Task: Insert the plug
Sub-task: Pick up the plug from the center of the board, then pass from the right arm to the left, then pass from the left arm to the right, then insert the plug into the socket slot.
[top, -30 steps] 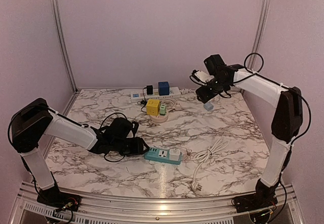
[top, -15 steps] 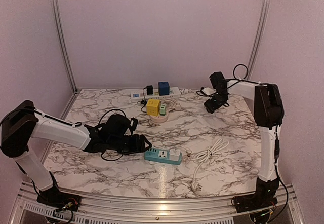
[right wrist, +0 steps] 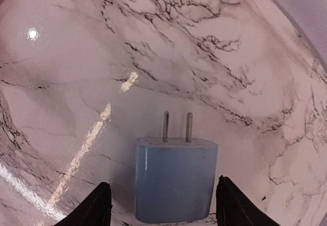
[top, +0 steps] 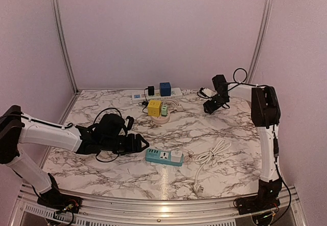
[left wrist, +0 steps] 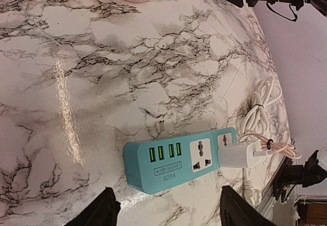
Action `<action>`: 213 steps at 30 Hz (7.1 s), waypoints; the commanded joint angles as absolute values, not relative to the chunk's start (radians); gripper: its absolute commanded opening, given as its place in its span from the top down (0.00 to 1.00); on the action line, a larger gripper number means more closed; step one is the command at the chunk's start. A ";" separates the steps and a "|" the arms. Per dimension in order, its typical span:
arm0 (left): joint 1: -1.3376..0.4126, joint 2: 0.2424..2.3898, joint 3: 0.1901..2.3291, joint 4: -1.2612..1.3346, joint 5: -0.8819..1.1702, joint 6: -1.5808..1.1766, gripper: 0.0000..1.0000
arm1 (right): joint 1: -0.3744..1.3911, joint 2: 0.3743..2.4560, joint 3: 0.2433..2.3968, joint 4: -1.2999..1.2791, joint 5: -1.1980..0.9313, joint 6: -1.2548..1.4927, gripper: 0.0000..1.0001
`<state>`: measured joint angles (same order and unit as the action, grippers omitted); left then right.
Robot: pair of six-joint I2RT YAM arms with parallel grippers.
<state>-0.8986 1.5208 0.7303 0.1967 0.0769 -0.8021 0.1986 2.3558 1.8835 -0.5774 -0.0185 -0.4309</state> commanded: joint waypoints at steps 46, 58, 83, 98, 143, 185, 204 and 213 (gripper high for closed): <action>-0.900 1.351 0.792 0.432 0.340 -0.776 0.01 | 1.047 1.360 1.082 -0.208 0.100 -0.752 0.89; -0.917 1.432 0.830 0.476 0.405 -0.775 0.17 | 1.105 1.407 1.128 -0.203 0.116 -0.767 0.89; -0.918 1.320 0.717 0.647 0.421 -0.622 1.00 | 1.114 1.314 1.114 -0.146 -0.191 -0.309 0.43; -0.960 1.214 0.600 0.841 0.419 -0.511 1.00 | 0.999 1.217 0.995 0.150 -0.454 0.240 0.46; -1.006 1.158 0.581 0.862 0.380 -0.452 1.00 | 1.034 1.336 0.932 0.307 -0.597 0.368 0.54; -1.007 1.102 0.534 0.824 0.321 -0.438 0.15 | 0.989 1.343 1.108 -0.053 -0.595 0.209 1.00; -1.004 0.910 0.415 0.548 -0.301 -0.486 0.01 | 0.986 1.686 1.665 -0.986 -0.190 -0.271 1.00; -1.003 0.956 0.403 0.483 -0.429 -0.557 0.01 | 1.037 1.985 1.902 -1.241 -0.010 -0.337 1.00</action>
